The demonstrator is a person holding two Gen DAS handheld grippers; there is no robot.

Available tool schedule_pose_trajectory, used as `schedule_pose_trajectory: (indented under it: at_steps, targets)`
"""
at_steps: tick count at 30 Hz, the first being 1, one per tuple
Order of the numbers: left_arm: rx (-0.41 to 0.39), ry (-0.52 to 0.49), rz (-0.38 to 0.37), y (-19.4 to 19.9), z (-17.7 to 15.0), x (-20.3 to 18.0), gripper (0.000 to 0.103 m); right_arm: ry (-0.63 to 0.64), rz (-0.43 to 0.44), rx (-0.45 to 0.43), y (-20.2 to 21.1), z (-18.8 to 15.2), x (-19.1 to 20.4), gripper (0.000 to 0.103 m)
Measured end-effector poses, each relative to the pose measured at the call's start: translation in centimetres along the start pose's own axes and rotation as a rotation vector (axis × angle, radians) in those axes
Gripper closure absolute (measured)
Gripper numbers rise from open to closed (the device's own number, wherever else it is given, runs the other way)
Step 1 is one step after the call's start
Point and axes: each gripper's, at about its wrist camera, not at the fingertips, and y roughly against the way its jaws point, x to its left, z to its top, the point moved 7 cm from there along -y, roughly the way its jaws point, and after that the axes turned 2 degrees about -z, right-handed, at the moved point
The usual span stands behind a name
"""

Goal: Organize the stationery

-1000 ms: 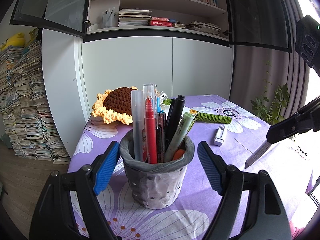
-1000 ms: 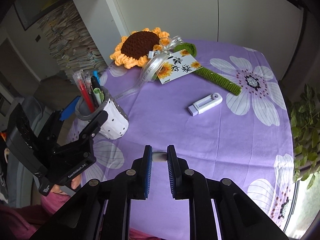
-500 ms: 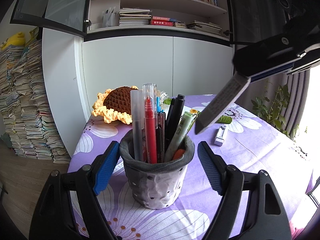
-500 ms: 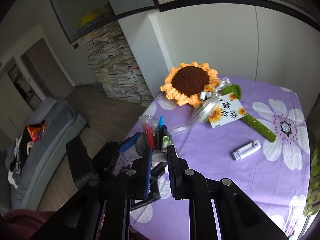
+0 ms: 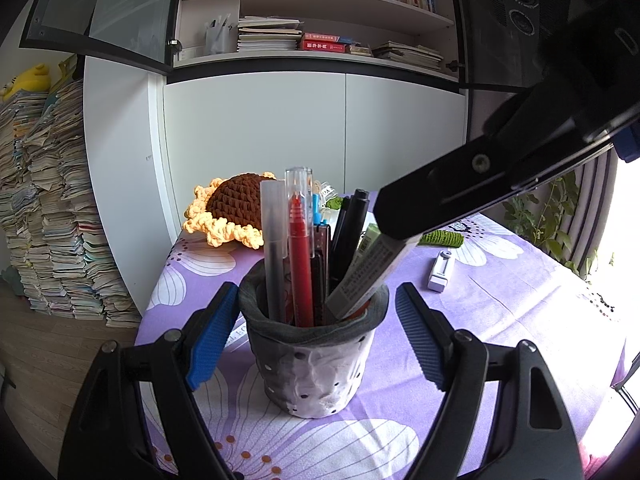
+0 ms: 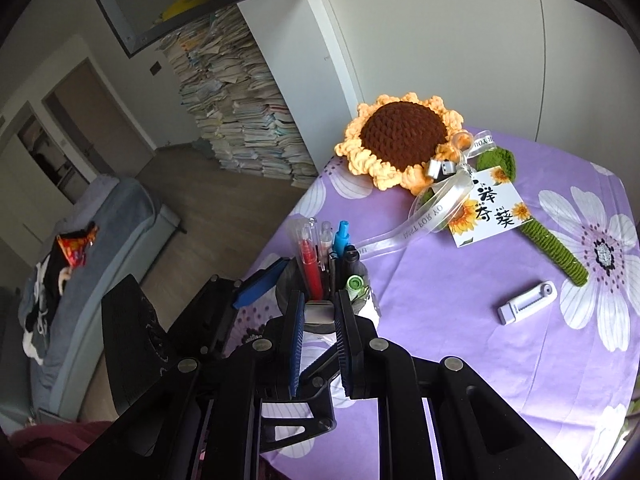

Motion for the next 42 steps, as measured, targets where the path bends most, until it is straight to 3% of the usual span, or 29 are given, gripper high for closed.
schedule_pose_trajectory:
  at_steps: [12, 31, 35, 39, 42]
  targets:
    - [-0.001, -0.002, -0.001, -0.1, 0.0, -0.1, 0.023, 0.0, -0.024, 0.05, -1.4, 0.0, -0.2, 0.086]
    - [0.0, -0.001, -0.002, -0.1, -0.2, -0.3, 0.023, -0.042, -0.061, 0.001, 0.4, 0.3, -1.9, 0.086]
    - [0.0, -0.001, -0.003, -0.1, -0.1, -0.3, 0.023, -0.089, -0.11, -0.026, 1.7, 0.4, -4.1, 0.086]
    - [0.0, -0.002, -0.003, -0.1, -0.1, -0.3, 0.023, -0.182, -0.235, -0.033, 2.7, 0.3, -9.1, 0.086]
    - [0.0, -0.002, -0.003, -0.1, -0.1, -0.3, 0.023, -0.277, -0.32, 0.011, 2.2, -0.4, -13.5, 0.086]
